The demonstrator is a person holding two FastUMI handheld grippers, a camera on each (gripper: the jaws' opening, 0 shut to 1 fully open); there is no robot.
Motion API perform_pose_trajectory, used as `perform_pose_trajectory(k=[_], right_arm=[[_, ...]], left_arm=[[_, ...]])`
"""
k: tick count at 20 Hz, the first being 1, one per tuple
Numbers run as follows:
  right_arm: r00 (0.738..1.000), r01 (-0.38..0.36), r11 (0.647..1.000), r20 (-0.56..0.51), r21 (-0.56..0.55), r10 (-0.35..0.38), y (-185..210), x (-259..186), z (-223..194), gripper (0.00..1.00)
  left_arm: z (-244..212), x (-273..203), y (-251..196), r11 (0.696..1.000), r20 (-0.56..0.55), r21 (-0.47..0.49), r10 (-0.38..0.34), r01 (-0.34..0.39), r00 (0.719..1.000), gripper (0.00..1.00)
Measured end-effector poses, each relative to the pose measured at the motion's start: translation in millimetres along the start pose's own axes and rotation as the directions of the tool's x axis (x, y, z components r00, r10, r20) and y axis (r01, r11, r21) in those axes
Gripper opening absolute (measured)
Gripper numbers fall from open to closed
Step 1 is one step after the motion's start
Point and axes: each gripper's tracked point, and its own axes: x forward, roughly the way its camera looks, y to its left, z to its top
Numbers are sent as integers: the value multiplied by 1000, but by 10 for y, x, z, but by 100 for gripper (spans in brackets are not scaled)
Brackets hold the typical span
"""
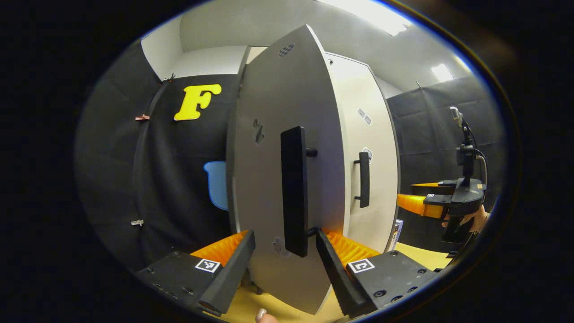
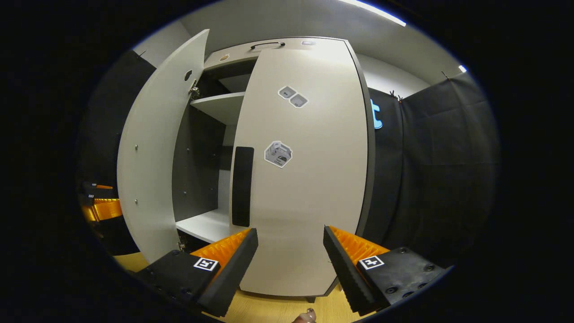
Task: Grasp the bottle in the cabinet with the left hand and place it on the coaster, then close the right door with the right hand and the left door with the left hand.
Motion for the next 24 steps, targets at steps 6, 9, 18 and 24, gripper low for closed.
perform_pose_trajectory(k=[6, 9, 18, 24], right_arm=[[1000, -6, 1000, 22, -7, 6, -142, -129, 110, 98], [1000, -3, 1000, 21, 17, 3, -176, -219, 117, 98], [1000, 17, 998, 3, 54, -18, -186, -516, 137, 98], [999, 37, 998, 5, 57, -37, -208, -643, 150, 98]], left_arm=[[71, 218, -353, 998, 15, -47, -38, 38, 999, 88], [158, 167, -448, 999, 21, -4, -44, 44, 999, 88], [185, 28, -745, 997, 21, -3, -77, 77, 997, 88], [281, -23, -799, 996, 61, -65, -56, 60, 997, 88]])
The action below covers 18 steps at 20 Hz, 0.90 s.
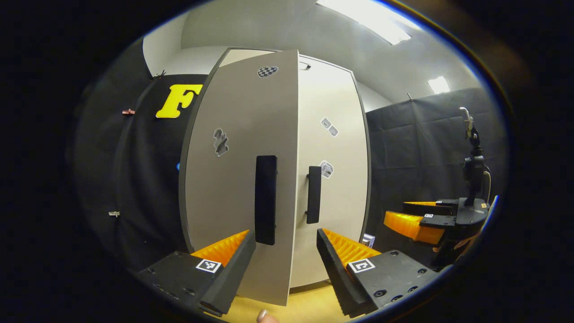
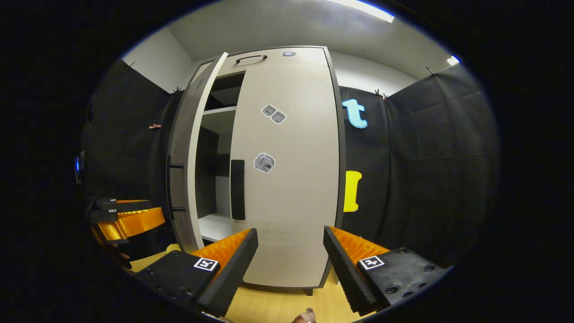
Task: Grasp the bottle in the cabinet with the left hand and place it on the coaster, then close the right door with the right hand and the left door with the left hand.
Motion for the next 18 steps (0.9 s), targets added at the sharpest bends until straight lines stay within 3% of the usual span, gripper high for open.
perform_pose_trajectory(k=[5, 11, 18], right_arm=[[1000, -7, 1000, 15, 6, 7, 62, -26, 49, 98], [1000, -15, 1000, 22, 6, 15, 114, -41, 71, 98], [999, -26, 1000, 43, 5, 25, 173, -23, 128, 98]], left_arm=[[-18, -39, 56, 999, -1, 23, 34, -34, 999, 87], [-21, -86, 88, 998, 16, -49, 26, -25, 1000, 88], [-96, -77, 224, 999, -16, -8, 48, -48, 999, 88]])
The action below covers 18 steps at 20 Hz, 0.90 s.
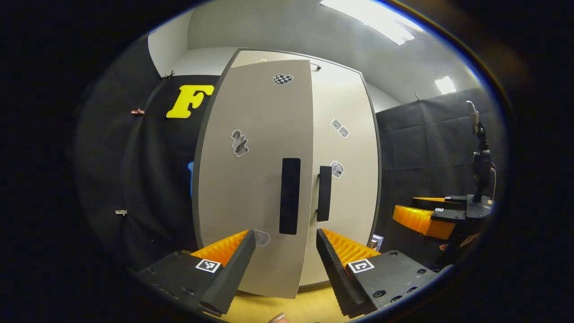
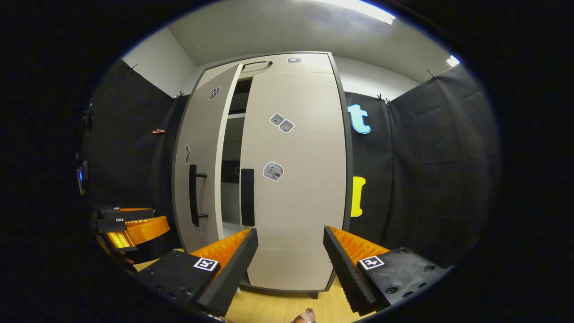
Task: Grasp the bottle in the cabinet with the left hand and place it on the coaster, then close the right door with the right hand and the left door with the left hand.
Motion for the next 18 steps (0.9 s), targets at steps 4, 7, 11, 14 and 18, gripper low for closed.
perform_pose_trajectory(k=[4, 7, 11, 14, 18], right_arm=[[1000, -10, 1000, 5, 0, 10, 44, 27, 9, 98], [1000, -19, 1000, 3, 1, 19, 82, 43, 7, 98], [1000, -23, 1000, 4, -10, 23, 109, 51, -7, 98], [1000, -21, 1000, -4, -12, 21, 109, 57, -37, 98], [1000, -8, 1000, 0, -5, 8, 83, 72, -17, 98]], left_arm=[[-15, -6, 35, 1000, -13, 23, 0, 1, 1000, 88], [-45, 1, 54, 999, -23, 43, 1, 0, 1000, 88], [-67, 18, 52, 999, -26, 39, -8, 9, 1000, 88], [-81, 45, 94, 1000, -26, 30, 1, 0, 1000, 88], [-109, 89, 150, 1000, -34, 21, 6, -5, 999, 88]])
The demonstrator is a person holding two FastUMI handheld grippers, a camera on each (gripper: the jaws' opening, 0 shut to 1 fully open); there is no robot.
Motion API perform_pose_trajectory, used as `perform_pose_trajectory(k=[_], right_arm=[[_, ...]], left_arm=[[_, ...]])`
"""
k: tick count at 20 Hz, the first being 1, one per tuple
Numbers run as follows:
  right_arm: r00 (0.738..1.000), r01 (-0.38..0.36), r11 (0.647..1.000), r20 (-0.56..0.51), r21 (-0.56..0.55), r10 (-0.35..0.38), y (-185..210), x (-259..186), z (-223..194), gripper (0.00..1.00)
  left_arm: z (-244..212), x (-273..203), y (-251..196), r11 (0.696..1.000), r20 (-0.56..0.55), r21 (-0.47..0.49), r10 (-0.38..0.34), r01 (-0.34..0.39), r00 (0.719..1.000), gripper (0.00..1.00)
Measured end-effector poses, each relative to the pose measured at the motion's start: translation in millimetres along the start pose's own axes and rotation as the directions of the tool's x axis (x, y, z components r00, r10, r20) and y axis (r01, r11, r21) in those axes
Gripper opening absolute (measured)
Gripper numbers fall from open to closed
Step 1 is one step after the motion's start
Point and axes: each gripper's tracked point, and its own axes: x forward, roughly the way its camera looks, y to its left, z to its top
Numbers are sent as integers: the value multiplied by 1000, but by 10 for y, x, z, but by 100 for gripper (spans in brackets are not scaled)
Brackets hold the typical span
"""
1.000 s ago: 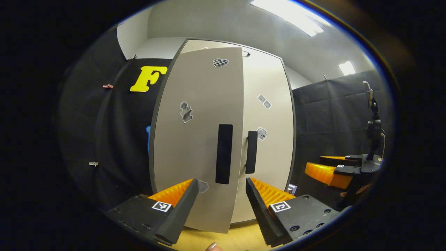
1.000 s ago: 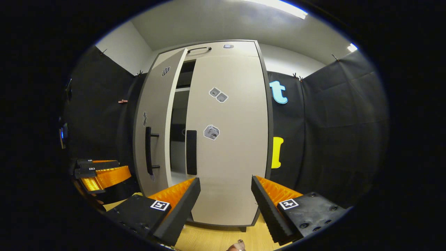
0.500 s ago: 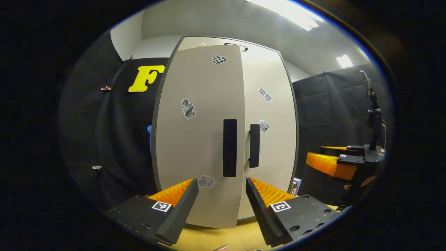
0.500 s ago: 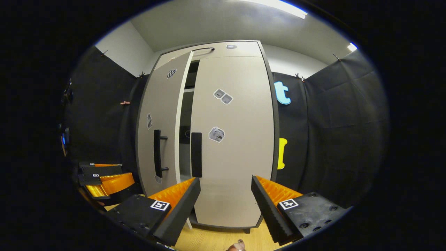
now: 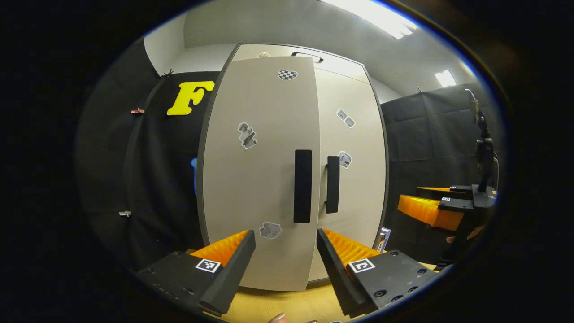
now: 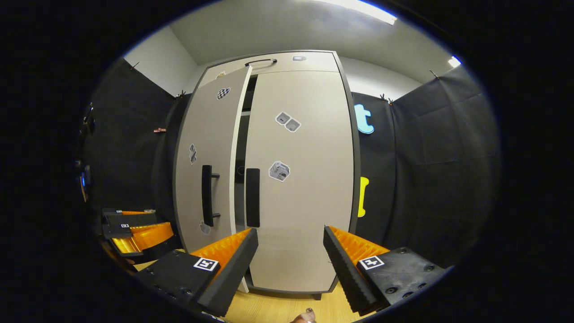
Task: Grasp the bottle in the cabinet with the left hand and place it on the coaster, then close the right door with the right hand and the left door with the left hand.
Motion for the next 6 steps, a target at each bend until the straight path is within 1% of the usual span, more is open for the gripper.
perform_pose_trajectory(k=[6], right_arm=[[1000, 2, 1000, 5, 3, -2, -17, 16, 13, 98]], left_arm=[[8, 29, 40, 1000, 12, 14, 14, -14, 1000, 88]])
